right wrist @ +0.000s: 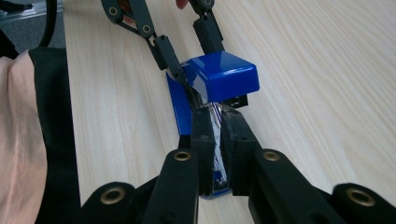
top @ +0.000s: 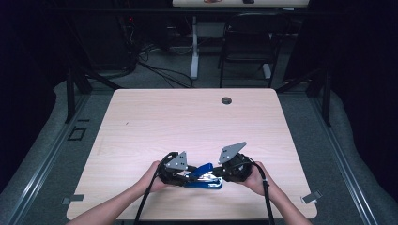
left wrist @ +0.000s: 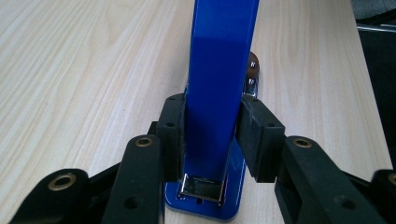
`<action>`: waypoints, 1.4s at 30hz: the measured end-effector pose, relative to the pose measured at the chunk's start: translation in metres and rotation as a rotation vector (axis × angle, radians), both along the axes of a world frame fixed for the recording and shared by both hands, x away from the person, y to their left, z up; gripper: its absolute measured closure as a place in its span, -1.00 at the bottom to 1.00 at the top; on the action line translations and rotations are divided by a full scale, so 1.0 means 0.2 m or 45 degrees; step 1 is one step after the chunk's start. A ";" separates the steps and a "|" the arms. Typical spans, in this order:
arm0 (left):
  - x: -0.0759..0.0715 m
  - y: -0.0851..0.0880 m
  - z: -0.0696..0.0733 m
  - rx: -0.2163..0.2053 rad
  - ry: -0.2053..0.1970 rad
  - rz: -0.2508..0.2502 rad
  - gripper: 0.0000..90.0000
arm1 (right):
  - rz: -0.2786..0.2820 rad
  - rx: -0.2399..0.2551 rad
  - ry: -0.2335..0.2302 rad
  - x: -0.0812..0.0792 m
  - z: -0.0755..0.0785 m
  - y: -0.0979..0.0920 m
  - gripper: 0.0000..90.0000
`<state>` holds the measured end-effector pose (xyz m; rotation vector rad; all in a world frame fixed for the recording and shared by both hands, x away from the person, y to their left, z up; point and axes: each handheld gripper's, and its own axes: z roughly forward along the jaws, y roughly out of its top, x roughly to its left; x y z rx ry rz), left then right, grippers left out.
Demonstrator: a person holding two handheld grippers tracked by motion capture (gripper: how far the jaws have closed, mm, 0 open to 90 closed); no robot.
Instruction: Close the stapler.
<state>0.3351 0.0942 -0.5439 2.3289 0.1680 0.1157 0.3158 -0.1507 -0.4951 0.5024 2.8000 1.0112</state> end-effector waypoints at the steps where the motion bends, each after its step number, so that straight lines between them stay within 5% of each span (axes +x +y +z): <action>1: 0.00 0.00 0.00 0.009 0.004 -0.002 0.42 | -0.003 -0.001 0.010 0.00 0.00 -0.01 0.87; 9: 0.00 -0.02 -0.01 0.021 0.003 0.006 0.41 | -0.132 0.030 0.050 0.07 0.01 -0.13 0.86; 10: 0.00 -0.02 -0.01 0.021 0.003 0.006 0.41 | -0.132 0.030 0.050 0.07 0.01 -0.13 0.86; 11: 0.00 -0.03 -0.01 0.026 0.003 0.006 0.41 | -0.167 0.109 0.050 0.07 0.04 -0.13 0.87; 17: 0.00 -0.03 -0.02 0.027 0.005 0.008 0.40 | -0.163 0.154 0.016 0.03 0.09 -0.06 0.88; 26: 0.00 -0.04 -0.02 0.021 0.032 0.012 0.32 | -0.165 0.087 0.049 0.02 0.06 0.00 0.98; 34: 0.05 0.02 0.03 -0.057 0.060 0.127 -0.20 | -0.139 -0.079 0.081 0.03 -0.05 0.06 0.97; 42: 0.09 0.08 0.05 -0.082 0.066 0.219 -0.54 | -0.168 -0.036 0.120 0.04 -0.07 0.04 0.97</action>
